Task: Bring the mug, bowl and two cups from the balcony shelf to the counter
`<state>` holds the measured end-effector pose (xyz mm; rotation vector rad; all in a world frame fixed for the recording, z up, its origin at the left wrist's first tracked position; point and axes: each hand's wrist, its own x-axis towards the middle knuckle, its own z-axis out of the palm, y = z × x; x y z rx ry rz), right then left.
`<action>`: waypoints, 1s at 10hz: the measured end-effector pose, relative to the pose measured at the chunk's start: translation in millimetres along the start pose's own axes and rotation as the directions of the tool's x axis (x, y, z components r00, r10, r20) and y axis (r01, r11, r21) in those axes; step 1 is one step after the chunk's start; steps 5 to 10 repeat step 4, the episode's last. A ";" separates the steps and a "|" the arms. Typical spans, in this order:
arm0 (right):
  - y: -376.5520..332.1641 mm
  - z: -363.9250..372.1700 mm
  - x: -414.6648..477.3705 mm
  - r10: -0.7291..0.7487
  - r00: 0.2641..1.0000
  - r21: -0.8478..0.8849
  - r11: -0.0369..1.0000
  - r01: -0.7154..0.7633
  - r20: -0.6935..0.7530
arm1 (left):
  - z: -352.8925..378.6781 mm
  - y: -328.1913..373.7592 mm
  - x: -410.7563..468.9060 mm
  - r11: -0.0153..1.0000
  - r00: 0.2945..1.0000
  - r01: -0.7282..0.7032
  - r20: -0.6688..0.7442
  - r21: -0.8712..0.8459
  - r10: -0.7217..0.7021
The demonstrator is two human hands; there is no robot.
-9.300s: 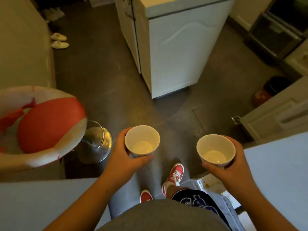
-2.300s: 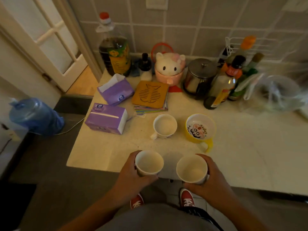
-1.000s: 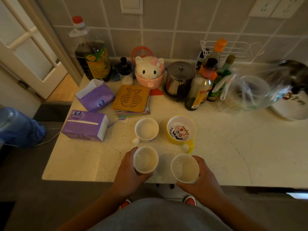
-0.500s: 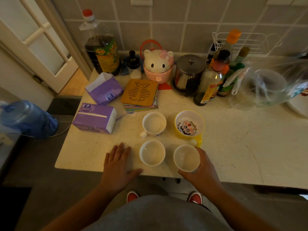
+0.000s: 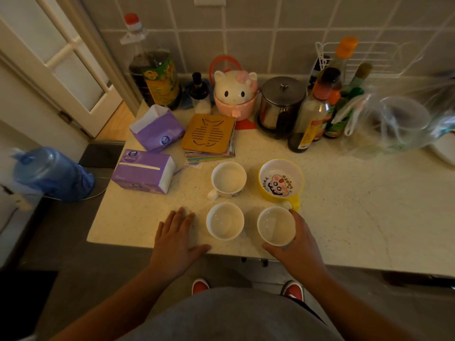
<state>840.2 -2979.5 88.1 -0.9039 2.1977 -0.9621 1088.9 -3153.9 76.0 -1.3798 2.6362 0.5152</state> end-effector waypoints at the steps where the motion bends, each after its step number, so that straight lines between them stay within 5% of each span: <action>1: 1.1 -5.8 -5.1 0.004 1.000 -0.009 1.000 -0.004 0.025 | -3.9 4.7 -5.1 0.999 1.000 0.009 0.010 -0.034 -0.008; 3: -21.7 -53.4 -23.9 -0.010 0.991 0.004 1.000 0.011 -0.130 | -9.8 20.8 -33.7 0.962 0.994 0.073 -0.054 -0.264 -0.091; 4: -64.3 -102.5 -24.2 -0.101 0.978 0.189 0.973 0.135 -0.181 | -2.4 26.2 -46.8 0.951 0.995 0.038 0.095 -0.306 -0.009; 10: -64.3 -102.5 -24.2 -0.101 0.978 0.189 0.973 0.135 -0.181 | -2.4 26.2 -46.8 0.951 0.995 0.038 0.095 -0.306 -0.009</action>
